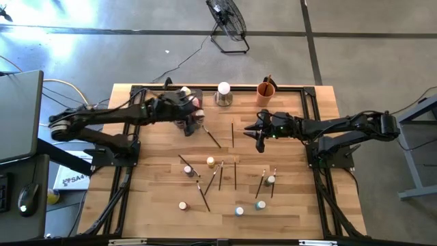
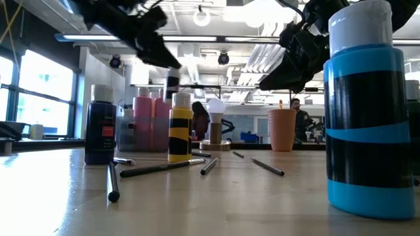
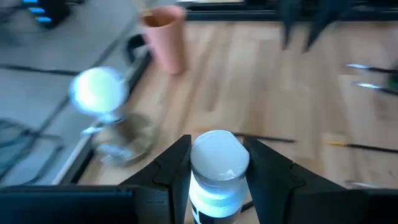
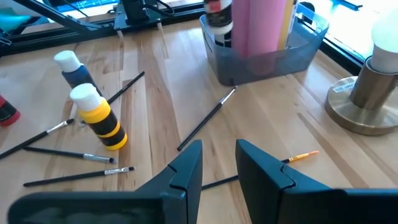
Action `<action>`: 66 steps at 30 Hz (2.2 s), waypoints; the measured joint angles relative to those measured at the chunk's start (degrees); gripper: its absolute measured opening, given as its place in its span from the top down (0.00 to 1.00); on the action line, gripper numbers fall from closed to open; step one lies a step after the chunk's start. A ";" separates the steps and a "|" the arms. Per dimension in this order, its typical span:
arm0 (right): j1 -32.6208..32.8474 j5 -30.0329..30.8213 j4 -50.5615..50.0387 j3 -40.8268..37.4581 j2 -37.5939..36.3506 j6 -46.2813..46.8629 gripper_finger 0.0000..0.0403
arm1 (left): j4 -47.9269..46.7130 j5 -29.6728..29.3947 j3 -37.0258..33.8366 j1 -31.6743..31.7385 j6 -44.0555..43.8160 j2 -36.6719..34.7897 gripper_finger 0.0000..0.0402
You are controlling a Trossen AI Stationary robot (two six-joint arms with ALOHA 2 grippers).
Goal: Pick & Place Paint Supplies
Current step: Put the small white black paint bottle into the gray bin
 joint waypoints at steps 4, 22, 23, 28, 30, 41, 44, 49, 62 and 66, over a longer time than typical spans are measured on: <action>-0.02 -0.02 0.17 0.00 -0.01 0.00 0.77 | 0.58 -6.60 -5.72 -0.44 -3.60 -7.14 0.68; 0.00 0.00 0.69 0.00 0.00 0.02 0.77 | 10.65 -16.96 -24.32 -0.44 -13.30 -22.33 0.68; 0.00 0.00 0.69 0.00 0.00 0.02 0.77 | 11.15 -17.76 -24.62 -0.44 -13.49 -21.99 0.68; -0.01 0.00 0.69 0.01 -0.01 0.02 0.77 | 17.23 -19.29 -27.59 -0.42 -14.99 -20.31 0.68; -0.01 0.00 0.69 0.00 -0.01 0.03 0.77 | 19.84 -19.31 -29.00 -0.44 -15.11 -19.23 0.68; -0.01 0.00 0.68 0.00 -0.01 0.20 0.77 | 23.29 -20.43 -30.55 -0.44 -16.40 -12.34 0.68; -0.01 0.00 0.67 0.00 0.00 0.21 0.77 | 24.48 -20.43 -30.55 -0.44 -16.44 -9.93 0.68; 0.00 0.00 0.67 0.00 0.00 0.21 0.77 | 28.57 -20.67 -30.53 -0.44 -16.40 -6.22 0.68; -0.01 0.00 0.67 0.00 -0.01 0.24 0.77 | 31.62 -20.80 -30.35 -0.44 -16.43 -1.45 0.68; -0.02 0.00 0.64 0.00 0.00 0.24 0.77 | 31.43 -20.18 -30.35 -0.44 -16.48 -1.45 0.68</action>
